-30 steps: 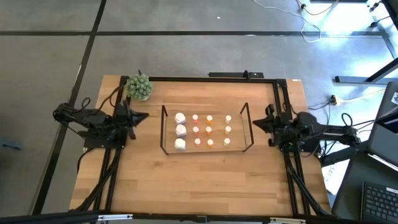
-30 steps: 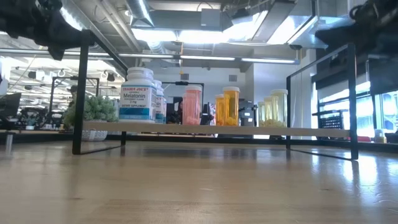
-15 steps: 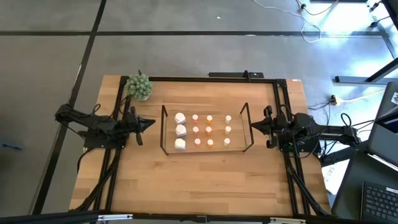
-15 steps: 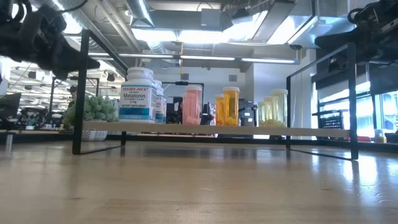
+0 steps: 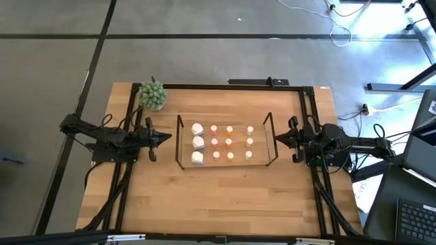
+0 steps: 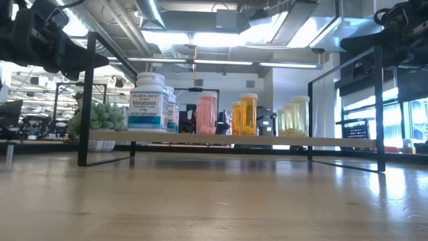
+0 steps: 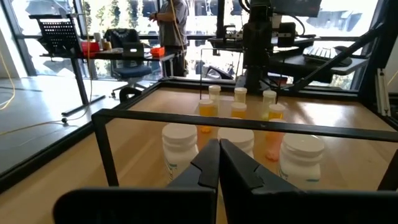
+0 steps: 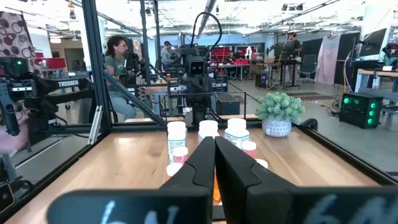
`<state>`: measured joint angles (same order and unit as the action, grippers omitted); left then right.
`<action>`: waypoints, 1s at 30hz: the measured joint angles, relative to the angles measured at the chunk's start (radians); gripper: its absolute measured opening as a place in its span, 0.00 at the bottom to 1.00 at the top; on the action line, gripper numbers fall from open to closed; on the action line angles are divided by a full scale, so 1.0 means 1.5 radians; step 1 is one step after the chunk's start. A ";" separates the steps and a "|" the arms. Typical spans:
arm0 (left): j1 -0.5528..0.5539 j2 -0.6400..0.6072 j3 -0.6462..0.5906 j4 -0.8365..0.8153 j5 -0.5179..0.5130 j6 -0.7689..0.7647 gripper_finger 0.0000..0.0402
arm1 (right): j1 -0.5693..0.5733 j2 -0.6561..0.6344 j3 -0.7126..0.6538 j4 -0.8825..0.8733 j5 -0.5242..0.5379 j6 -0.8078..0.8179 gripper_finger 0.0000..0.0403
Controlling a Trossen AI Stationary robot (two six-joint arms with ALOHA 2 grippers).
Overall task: Pick and place medicine bottles onto shelf by color
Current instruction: Return to Home Position
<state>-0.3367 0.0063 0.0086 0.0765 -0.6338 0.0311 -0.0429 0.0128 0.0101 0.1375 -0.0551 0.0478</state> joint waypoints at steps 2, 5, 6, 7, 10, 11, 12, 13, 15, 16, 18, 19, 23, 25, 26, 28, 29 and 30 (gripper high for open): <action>0.000 0.000 0.000 0.000 0.000 0.000 0.00 | 0.000 0.000 0.000 0.000 0.000 -0.001 0.04; 0.000 0.000 0.000 -0.001 0.000 0.000 0.02 | 0.000 0.000 0.000 0.000 0.000 -0.001 0.04; 0.000 0.000 0.000 -0.001 0.000 0.000 0.02 | 0.000 0.000 0.000 0.000 0.000 -0.001 0.04; 0.000 0.000 0.000 -0.001 0.000 0.000 0.03 | 0.000 0.000 0.000 0.000 0.000 -0.001 0.04; 0.000 0.000 0.000 -0.002 0.000 0.000 0.05 | 0.000 0.000 0.000 0.000 0.000 -0.002 0.04; 0.000 0.000 0.000 -0.002 0.000 0.000 0.05 | 0.000 0.000 0.000 0.000 0.000 -0.002 0.04; 0.000 0.000 0.000 -0.002 0.000 0.000 0.05 | 0.000 0.000 0.000 0.000 0.000 -0.002 0.04; 0.000 0.000 0.000 -0.002 0.000 0.000 0.06 | 0.000 0.000 0.000 0.000 0.000 -0.002 0.04; 0.000 0.000 0.000 -0.002 0.000 0.000 0.06 | 0.000 0.000 0.000 0.000 0.000 -0.002 0.04; 0.000 0.000 0.000 -0.002 0.000 0.000 0.07 | 0.000 0.000 0.000 0.000 0.000 -0.002 0.04; 0.000 0.000 0.000 -0.003 0.000 0.000 0.07 | 0.000 0.000 0.000 0.000 0.000 -0.002 0.04; 0.000 0.000 0.000 -0.003 0.000 0.000 0.07 | 0.000 0.000 0.000 0.000 0.000 -0.002 0.04; 0.000 0.000 0.000 -0.003 0.000 0.000 0.07 | 0.000 0.000 0.000 0.000 0.001 -0.002 0.04; 0.000 0.000 0.000 -0.003 0.000 0.000 0.06 | 0.000 0.000 0.000 0.000 0.000 -0.002 0.04; 0.000 0.000 0.000 -0.003 0.000 0.000 0.06 | 0.000 0.000 0.000 0.000 0.001 -0.002 0.04; 0.000 0.000 0.000 -0.003 0.000 0.000 0.05 | 0.000 0.000 0.000 0.000 0.001 -0.002 0.04; 0.000 0.000 0.000 -0.003 0.000 0.000 0.04 | 0.000 0.000 0.000 0.000 0.000 -0.002 0.04; 0.000 0.000 0.000 -0.003 0.000 0.000 0.04 | 0.000 0.000 0.000 0.000 0.001 -0.002 0.04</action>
<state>-0.3367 0.0061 0.0090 0.0719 -0.6342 0.0307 -0.0429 0.0128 0.0101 0.1371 -0.0540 0.0444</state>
